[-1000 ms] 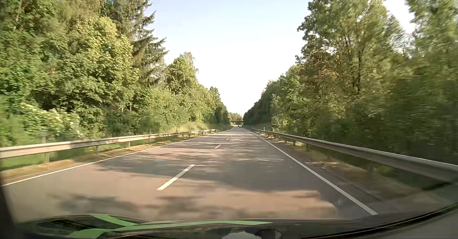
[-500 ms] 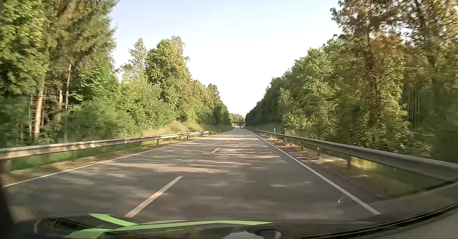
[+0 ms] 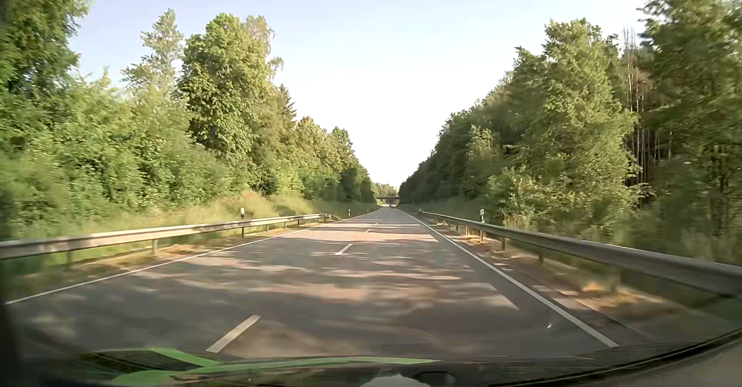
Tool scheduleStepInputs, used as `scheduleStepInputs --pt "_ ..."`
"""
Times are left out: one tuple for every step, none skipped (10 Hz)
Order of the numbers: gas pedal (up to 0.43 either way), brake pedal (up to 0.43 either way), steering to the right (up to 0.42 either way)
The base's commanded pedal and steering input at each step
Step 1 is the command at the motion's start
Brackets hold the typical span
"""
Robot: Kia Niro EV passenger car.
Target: Follow the waypoints while adhering to traffic rules and regulations
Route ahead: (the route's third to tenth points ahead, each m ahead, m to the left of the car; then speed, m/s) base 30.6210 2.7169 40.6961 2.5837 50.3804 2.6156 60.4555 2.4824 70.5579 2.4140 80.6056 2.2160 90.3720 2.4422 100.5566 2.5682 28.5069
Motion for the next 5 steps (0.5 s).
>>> scheduleStepInputs --pt "0.287 0.0 0.002" --pt "0.287 0.0 0.001" --pt "0.287 0.0 0.0" --pt "0.287 0.0 0.0" --pt "0.287 0.0 0.0"
